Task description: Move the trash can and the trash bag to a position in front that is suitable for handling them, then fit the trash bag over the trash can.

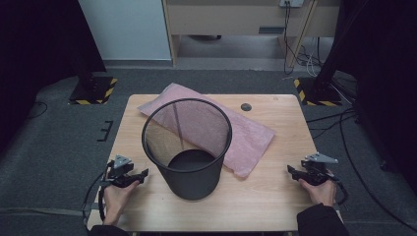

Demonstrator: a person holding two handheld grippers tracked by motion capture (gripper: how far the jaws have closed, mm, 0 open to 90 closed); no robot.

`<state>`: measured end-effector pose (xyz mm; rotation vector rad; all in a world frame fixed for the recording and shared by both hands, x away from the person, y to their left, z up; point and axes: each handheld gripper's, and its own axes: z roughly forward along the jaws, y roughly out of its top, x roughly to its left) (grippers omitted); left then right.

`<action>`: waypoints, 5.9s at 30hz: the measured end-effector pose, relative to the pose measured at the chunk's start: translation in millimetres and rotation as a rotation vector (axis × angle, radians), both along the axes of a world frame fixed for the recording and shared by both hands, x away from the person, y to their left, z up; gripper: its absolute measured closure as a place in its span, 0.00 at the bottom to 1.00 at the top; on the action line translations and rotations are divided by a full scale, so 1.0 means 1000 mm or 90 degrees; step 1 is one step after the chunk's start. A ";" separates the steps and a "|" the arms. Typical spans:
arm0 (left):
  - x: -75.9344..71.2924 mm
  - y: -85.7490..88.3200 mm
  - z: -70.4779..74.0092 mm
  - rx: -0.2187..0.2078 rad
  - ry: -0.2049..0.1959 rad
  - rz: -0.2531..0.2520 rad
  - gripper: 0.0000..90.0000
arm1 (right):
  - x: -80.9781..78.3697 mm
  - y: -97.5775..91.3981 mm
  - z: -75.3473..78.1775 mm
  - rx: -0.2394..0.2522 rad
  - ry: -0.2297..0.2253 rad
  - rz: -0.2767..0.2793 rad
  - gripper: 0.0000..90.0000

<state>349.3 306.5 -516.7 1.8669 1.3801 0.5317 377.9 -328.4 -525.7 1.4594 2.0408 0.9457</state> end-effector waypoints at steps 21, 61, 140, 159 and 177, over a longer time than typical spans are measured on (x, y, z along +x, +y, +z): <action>-0.026 -0.005 0.088 -0.114 -0.174 0.028 0.66 | 0.001 0.047 0.097 0.086 -0.217 0.041 0.44; -0.003 -0.118 0.110 -0.127 -0.179 -0.115 0.92 | -0.017 0.134 0.127 0.126 -0.267 0.149 0.62; -0.003 -0.031 -0.015 0.076 0.036 -0.058 0.14 | -0.018 0.055 0.029 0.007 -0.044 0.109 0.28; 0.002 -0.029 -0.015 0.065 0.037 -0.066 0.14 | 0.084 0.014 0.010 -0.065 0.002 0.020 0.24; 0.004 -0.029 -0.015 0.066 0.036 -0.071 0.14 | 0.077 0.044 0.009 0.010 0.081 0.093 0.99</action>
